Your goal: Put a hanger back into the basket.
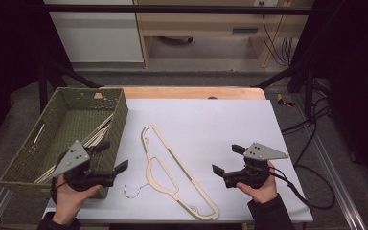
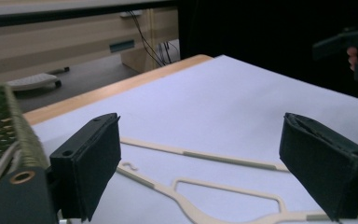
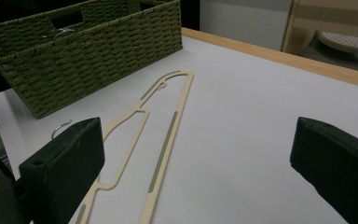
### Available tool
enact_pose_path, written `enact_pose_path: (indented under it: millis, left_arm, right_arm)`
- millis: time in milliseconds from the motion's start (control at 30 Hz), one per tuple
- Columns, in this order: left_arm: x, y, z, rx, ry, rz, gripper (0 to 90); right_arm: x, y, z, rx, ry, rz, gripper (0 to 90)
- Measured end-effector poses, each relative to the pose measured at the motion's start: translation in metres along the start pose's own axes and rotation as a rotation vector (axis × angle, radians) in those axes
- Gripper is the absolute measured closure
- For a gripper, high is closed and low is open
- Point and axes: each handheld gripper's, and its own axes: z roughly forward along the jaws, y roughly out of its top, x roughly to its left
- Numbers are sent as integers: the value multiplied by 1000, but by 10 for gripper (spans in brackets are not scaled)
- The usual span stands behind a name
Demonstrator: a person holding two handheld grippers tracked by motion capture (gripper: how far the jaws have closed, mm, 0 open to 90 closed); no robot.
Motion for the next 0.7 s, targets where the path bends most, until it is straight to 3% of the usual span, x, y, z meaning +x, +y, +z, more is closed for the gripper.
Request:
enact_pose_path:
  millis: [433, 533, 700]
  left_arm:
    - [-31, -35, 37, 142, -71, 17, 141]
    - [-32, -41, 43, 173, -91, 19, 172]
    - [-29, -56, 54, 242, -78, 30, 228]
  right_arm:
    - [4, -2, 6, 13, 19, 0, 36]
    - [6, -2, 7, 13, 27, -1, 37]
    - [8, -4, 10, 26, 35, -14, 38]
